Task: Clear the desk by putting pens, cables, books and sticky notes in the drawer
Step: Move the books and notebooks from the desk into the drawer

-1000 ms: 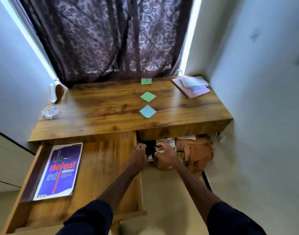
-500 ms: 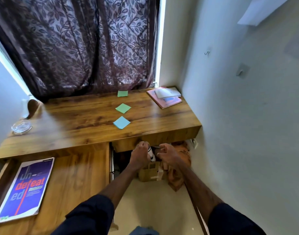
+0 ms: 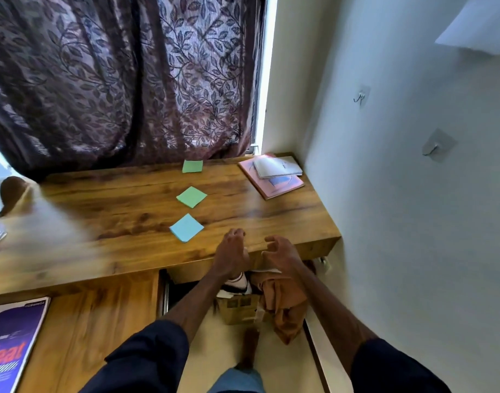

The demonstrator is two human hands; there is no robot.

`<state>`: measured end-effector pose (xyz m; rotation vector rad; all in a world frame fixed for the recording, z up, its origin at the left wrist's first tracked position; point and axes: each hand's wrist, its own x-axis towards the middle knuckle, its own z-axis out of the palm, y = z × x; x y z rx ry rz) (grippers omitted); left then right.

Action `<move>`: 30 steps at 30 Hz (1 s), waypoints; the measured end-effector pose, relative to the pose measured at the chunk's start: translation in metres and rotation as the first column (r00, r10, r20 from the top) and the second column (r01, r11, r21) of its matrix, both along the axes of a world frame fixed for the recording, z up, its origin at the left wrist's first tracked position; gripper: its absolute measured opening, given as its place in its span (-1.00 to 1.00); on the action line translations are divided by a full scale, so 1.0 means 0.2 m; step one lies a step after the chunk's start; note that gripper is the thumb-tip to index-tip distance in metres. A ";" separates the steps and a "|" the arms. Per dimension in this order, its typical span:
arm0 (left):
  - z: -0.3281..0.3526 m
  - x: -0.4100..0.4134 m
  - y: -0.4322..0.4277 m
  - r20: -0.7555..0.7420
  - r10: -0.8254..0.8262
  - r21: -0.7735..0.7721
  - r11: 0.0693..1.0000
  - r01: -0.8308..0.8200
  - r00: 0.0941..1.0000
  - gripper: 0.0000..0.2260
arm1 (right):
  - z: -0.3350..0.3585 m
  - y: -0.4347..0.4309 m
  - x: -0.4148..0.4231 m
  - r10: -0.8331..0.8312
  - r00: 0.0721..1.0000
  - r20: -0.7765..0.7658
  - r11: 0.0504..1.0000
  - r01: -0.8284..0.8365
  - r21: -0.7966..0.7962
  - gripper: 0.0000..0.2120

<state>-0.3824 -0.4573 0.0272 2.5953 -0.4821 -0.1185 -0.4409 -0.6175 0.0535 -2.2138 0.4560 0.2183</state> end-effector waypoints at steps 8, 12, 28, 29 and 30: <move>-0.07 0.69 -0.30 -0.098 0.000 0.048 0.999 0.004 0.995 -0.65 | -0.08 -0.30 0.68 -0.045 0.998 -0.046 0.999 0.046 0.017 -0.50; -0.08 1.07 -0.48 -0.216 0.010 0.070 0.998 0.005 0.976 -0.55 | -0.11 -0.46 0.99 -0.083 0.994 -0.068 0.996 0.081 -0.020 -0.46; -0.25 1.68 -0.96 -0.511 0.337 0.024 0.925 -0.379 0.791 -0.28 | -0.33 -0.77 1.70 0.073 0.977 -0.198 0.983 -0.105 -0.152 -0.57; -0.26 1.69 -0.96 -0.532 0.355 0.015 0.912 -0.411 0.769 -0.28 | -0.35 -0.76 1.70 0.101 0.970 -0.221 0.978 -0.137 -0.156 -0.51; -0.25 1.71 -0.97 -0.555 0.366 0.013 0.902 -0.432 0.747 -0.27 | -0.38 -0.76 1.70 0.130 0.964 -0.233 0.972 -0.171 -0.162 -0.43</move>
